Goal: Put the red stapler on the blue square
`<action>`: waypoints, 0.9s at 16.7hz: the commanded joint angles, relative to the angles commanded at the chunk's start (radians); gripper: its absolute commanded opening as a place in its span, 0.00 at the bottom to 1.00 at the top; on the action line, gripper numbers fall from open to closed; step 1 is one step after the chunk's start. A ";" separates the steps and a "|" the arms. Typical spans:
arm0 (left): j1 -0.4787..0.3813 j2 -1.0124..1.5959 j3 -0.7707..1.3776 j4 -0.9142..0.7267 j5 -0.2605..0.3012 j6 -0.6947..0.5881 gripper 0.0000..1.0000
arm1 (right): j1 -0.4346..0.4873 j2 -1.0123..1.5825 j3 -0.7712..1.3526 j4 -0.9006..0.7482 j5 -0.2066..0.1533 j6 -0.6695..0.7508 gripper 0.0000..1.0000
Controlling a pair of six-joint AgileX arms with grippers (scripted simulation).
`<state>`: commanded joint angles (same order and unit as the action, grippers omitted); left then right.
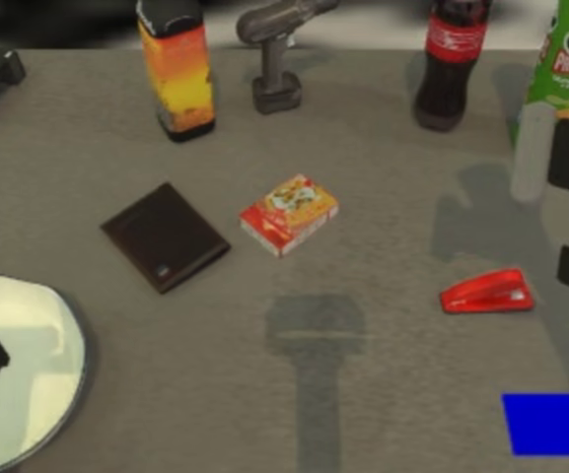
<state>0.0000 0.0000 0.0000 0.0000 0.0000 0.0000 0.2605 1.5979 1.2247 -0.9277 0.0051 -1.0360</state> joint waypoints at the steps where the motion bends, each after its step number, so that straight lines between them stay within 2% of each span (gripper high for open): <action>1: 0.000 0.000 0.000 0.000 0.000 0.000 1.00 | 0.013 0.080 0.062 -0.045 0.000 -0.052 1.00; 7: 0.000 0.000 0.000 0.000 0.000 0.000 1.00 | 0.067 0.372 0.320 -0.214 -0.005 -0.257 1.00; 15: 0.000 0.000 0.000 0.000 0.000 0.000 1.00 | 0.068 0.398 0.330 -0.209 -0.006 -0.275 1.00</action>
<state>0.0000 0.0000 0.0000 0.0000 0.0000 0.0000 0.3289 1.9957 1.5542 -1.1369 -0.0006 -1.3114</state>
